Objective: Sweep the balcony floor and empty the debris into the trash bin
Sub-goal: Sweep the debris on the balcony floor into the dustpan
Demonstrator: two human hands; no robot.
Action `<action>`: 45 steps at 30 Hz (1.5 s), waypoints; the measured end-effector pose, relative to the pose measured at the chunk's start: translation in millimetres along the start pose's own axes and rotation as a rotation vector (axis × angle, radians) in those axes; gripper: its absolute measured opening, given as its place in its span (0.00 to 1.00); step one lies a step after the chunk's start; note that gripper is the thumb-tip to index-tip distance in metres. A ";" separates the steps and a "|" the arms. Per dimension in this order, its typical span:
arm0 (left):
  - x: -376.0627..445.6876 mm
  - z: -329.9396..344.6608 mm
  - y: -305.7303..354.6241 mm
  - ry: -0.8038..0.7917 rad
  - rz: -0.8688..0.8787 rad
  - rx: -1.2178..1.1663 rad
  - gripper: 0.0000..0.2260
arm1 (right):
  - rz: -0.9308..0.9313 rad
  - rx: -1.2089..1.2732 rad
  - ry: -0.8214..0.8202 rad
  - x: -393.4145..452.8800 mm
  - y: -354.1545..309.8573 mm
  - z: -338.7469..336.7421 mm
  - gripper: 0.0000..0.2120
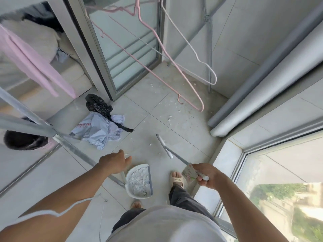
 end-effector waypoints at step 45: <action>-61.6 32.2 69.5 0.158 -0.623 -0.690 0.24 | 0.361 -0.478 -0.532 79.8 -154.3 88.8 0.17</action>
Point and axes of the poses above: each hand's wrist, its own x-axis towards the middle knuckle, its own z-axis out of the palm, y = z × x, the point moved 2 cm from there along x, towards the middle knuckle, and after that the axes turned 9 degrees about -y, right-handed, at the moved point
